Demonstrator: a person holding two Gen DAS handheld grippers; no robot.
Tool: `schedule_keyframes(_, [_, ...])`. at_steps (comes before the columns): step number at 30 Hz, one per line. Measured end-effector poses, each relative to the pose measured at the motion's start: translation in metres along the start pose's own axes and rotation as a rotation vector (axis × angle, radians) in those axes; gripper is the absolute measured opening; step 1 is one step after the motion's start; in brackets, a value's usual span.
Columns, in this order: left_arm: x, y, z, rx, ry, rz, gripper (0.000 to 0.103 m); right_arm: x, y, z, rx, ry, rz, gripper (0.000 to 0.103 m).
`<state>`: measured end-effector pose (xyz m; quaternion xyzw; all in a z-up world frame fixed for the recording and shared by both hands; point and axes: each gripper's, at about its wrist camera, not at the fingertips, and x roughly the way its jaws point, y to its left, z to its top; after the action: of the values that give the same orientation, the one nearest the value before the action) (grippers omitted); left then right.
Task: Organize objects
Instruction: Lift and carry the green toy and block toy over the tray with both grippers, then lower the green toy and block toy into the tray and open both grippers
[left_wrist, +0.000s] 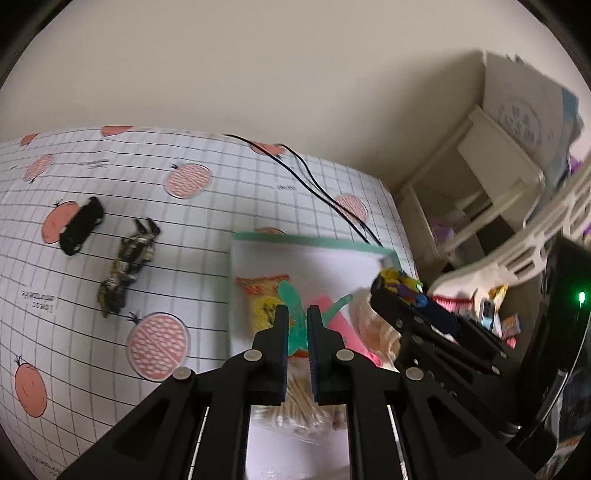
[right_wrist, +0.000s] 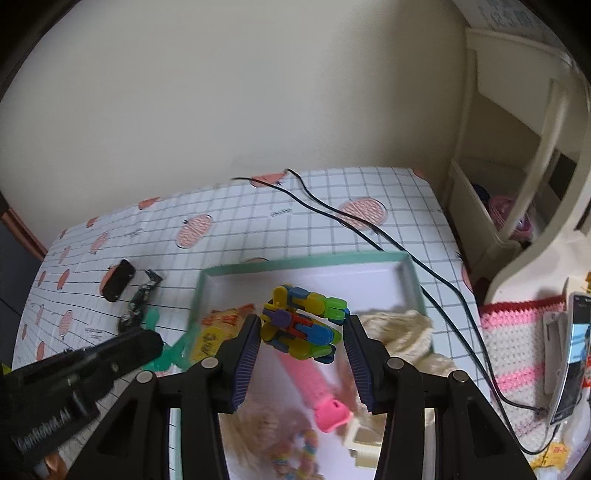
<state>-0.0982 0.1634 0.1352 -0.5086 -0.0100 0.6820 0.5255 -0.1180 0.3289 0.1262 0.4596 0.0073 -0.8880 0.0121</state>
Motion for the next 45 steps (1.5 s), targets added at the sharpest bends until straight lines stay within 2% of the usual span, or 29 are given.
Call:
schedule_keyframes(5, [0.019,-0.012,-0.011,0.022,0.059,0.009,0.010,0.009,-0.009,-0.004,0.021,0.037,-0.018,0.049])
schedule_keyframes(9, [0.031,-0.012,-0.016,0.002,0.098,0.010,0.010,0.014,-0.014,-0.006,0.031,0.050,-0.024,0.049])
schedule_keyframes(23, [0.043,-0.016,-0.025,0.024,0.146,0.039,0.010,0.029,-0.018,-0.013,0.045,0.128,-0.046,0.050])
schedule_keyframes(39, [0.037,-0.018,-0.019,0.022,0.151,0.014,0.013,0.026,-0.018,-0.010,0.041,0.128,-0.052,0.053])
schedule_keyframes(45, [0.025,-0.019,-0.011,0.024,0.117,0.011,0.025,0.017,-0.020,-0.006,0.052,0.112,-0.053,0.053])
